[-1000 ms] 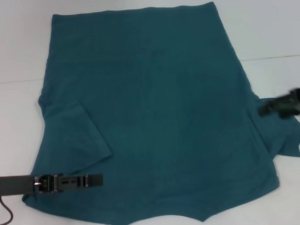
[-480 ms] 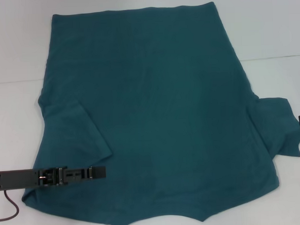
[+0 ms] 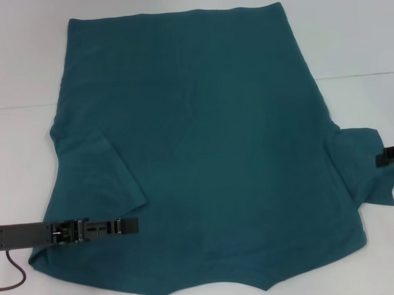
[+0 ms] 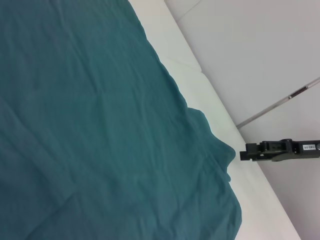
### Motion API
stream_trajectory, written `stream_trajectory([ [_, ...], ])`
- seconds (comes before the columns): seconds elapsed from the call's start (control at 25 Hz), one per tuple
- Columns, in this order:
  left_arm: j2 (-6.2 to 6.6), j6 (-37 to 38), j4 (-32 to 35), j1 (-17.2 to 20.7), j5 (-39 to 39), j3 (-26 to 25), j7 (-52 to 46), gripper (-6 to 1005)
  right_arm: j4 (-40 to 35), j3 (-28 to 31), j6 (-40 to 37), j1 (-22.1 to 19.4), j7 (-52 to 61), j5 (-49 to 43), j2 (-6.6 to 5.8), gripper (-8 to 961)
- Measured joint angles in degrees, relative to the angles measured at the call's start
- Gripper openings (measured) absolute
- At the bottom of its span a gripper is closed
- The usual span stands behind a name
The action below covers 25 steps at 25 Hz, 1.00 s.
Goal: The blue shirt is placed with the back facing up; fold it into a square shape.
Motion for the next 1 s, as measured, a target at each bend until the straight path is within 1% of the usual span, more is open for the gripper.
stream_trajectory([
  [0.32, 0.0, -0.75, -0.8, -0.01, 0.04, 0.06, 0.16, 708, 2.89, -0.63, 4.15, 0.98, 0.29, -1.72, 0.82, 942],
  [0.64, 0.0, -1.14, -0.86, -0.04, -0.05, 0.06, 0.2, 708, 3.16, -0.1, 5.43, 1.77, 0.31, -1.24, 1.62, 944],
  [0.96, 0.05, -1.15, -0.93, 0.05, -0.2, -0.25, -0.01, 707, 3.42, -0.17, 6.0, 1.86, 0.38, -1.19, 1.73, 770],
  [1.0, 0.07, -1.15, -0.93, 0.08, -0.26, -0.29, -0.01, 707, 3.42, -0.16, 5.87, 1.86, 0.38, -1.19, 1.68, 723],
])
